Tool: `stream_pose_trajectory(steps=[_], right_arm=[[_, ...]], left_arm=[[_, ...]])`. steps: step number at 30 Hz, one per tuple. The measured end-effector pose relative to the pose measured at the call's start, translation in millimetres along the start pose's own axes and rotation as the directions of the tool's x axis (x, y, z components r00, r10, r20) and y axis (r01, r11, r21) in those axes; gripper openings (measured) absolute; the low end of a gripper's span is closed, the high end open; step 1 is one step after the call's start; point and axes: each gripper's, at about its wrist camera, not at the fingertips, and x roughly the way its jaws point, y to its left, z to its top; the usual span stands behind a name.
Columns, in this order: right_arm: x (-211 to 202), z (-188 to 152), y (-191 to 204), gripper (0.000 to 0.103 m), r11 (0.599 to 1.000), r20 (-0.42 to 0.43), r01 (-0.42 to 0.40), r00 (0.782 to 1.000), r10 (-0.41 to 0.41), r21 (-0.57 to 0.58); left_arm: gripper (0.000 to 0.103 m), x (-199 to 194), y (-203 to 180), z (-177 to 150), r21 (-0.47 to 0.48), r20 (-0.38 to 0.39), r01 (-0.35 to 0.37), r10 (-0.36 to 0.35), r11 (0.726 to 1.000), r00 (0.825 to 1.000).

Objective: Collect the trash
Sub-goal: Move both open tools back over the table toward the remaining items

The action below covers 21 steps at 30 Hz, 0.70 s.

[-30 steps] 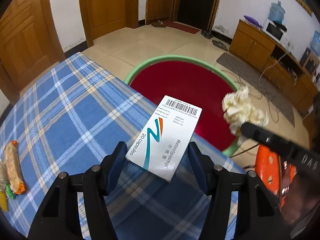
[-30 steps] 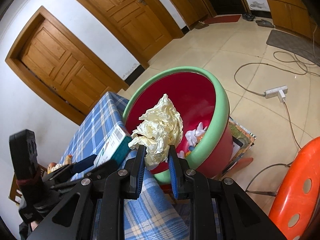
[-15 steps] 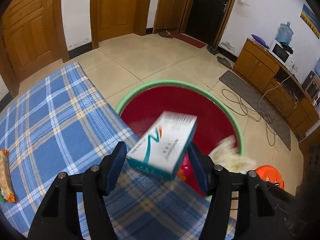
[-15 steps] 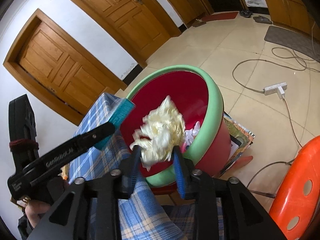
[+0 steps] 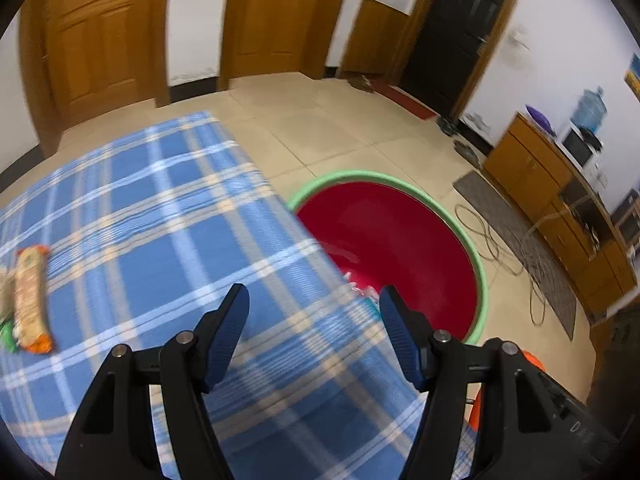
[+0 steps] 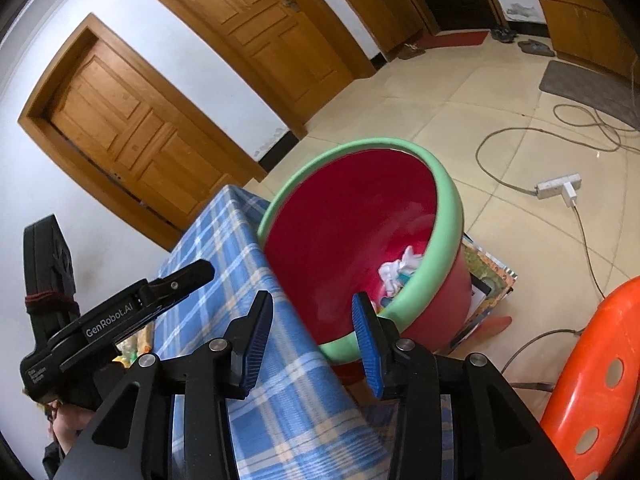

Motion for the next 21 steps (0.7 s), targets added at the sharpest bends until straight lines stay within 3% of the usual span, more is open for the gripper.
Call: stream_pose_trajectory(steps=[12,21], right_arm=[[-16.7,-15.9,54.9,0.06,0.989,-0.001,-0.019,1.0,0.019,-0.145],[-11.1,-35.1,93.7,0.067,0.973,-0.038,-0.039,0.999,0.031,-0.229]], left_arm=[[0.067,-62.9,69.1,-21.1,-0.128,0.065,-0.08,0.089,0.989,0.994],[0.067,-99.1,139.7,-39.9,-0.243,0.089,-0.151,0.178,0.958,0.98]])
